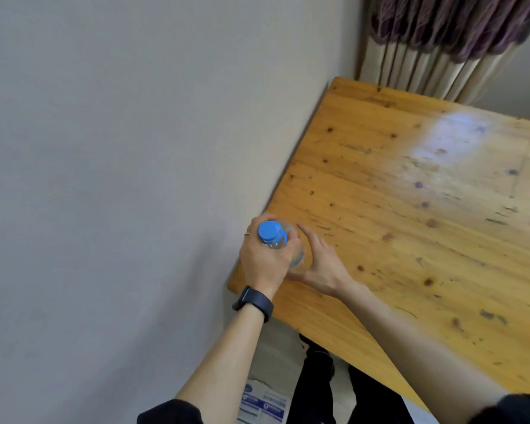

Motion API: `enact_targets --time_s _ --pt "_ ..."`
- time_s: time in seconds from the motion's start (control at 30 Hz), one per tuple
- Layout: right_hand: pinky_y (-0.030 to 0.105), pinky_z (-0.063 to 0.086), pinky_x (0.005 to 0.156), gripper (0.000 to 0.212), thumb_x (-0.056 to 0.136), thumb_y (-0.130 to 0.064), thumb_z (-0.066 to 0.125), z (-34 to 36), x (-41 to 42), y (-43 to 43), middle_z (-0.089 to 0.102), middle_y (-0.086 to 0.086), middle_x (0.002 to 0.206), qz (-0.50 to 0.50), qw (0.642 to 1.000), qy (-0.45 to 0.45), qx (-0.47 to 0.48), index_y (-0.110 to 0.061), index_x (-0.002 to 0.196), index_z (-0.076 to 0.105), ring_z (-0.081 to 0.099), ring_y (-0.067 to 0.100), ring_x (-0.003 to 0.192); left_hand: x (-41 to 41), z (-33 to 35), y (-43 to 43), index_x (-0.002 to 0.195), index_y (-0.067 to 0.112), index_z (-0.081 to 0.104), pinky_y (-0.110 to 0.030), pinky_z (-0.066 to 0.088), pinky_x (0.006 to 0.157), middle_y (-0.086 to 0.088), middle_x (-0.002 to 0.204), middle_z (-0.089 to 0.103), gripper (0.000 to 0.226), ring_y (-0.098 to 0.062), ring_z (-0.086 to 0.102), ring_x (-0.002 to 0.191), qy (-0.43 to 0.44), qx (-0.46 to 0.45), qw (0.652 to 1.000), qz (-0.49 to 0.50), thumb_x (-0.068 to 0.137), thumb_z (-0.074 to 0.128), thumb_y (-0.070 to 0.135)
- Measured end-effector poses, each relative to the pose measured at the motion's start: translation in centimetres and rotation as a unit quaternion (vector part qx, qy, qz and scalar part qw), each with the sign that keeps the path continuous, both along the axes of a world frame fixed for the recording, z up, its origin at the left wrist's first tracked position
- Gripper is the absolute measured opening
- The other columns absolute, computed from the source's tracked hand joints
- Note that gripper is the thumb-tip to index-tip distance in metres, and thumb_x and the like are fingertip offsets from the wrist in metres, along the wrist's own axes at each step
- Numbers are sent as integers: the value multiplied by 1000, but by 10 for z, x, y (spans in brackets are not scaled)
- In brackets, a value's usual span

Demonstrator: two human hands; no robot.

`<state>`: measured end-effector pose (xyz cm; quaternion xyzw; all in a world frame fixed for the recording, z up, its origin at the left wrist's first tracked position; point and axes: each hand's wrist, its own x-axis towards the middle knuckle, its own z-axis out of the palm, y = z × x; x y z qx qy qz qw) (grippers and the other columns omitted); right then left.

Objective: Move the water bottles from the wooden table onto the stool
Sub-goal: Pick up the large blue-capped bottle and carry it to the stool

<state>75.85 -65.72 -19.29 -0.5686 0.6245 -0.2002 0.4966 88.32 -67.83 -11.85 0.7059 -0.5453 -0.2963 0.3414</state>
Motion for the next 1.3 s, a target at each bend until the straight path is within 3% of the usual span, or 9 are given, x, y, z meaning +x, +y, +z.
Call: enact_targets --time_s 0.2,0.3,0.4,0.5,0.57,0.97,1.13,1.23,1.3 --pt "38 28 116 114 63 -60 84 -19 18 -16 39 -6 152 25 1000 10 -16 -27 154 25 35 18 140 31 -1 -25 94 26 64 -24 53 76 18 90 69 31 -3 65 83 61 -13 998 16 65 72 27" --pt "44 24 120 123 59 -67 82 -24 30 -27 29 -6 159 28 999 14 -35 -30 156 17 25 22 146 57 -9 -35 92 24 64 -38 57 78 7 96 73 26 -17 68 87 121 3 991 57 67 71 19" --pt "50 17 122 127 57 -75 78 -31 48 -37 21 -6 163 46 995 21 -80 -34 157 11 14 24 151 76 -14 -38 89 22 64 -36 54 76 -1 96 75 27 -16 68 84 193 12 974 115 63 70 17" --pt "59 24 117 118 59 -78 70 -35 62 -41 34 -5 158 81 989 55 -113 -34 154 16 28 24 147 83 -16 -33 90 15 64 -35 53 74 -6 97 76 29 -16 67 84 228 14 962 151 61 69 16" --pt "54 35 111 107 62 -73 70 -35 63 -39 47 -3 147 75 988 59 -124 -30 150 26 43 23 136 82 -18 -32 91 11 65 -37 54 76 -8 99 76 27 -19 68 87 231 17 961 148 64 67 12" --pt "37 54 84 89 62 -65 73 22 25 17 63 -9 121 -83 987 66 -121 -28 136 41 63 15 106 28 20 -20 74 29 67 -32 56 73 2 79 73 6 -15 69 76 215 21 975 52 73 73 30" --pt "18 42 73 91 61 -56 80 67 -9 62 62 -13 123 -175 973 96 -114 -30 139 40 63 11 106 -15 63 -2 81 18 71 -25 55 67 5 75 72 15 -8 66 69 196 27 976 -87 72 69 30" --pt "22 43 71 91 63 -55 82 102 -37 89 62 -12 124 -228 955 139 -126 -28 140 41 63 12 106 -52 91 9 79 14 71 -15 48 59 11 65 67 17 -2 61 61 219 3 963 -155 73 68 29" --pt "26 44 67 89 64 -54 82 123 -55 105 65 -10 120 -261 938 184 -139 -26 139 43 66 16 100 -75 106 16 79 15 71 -24 49 60 8 64 67 19 -8 60 59 242 -9 949 -201 73 68 33"
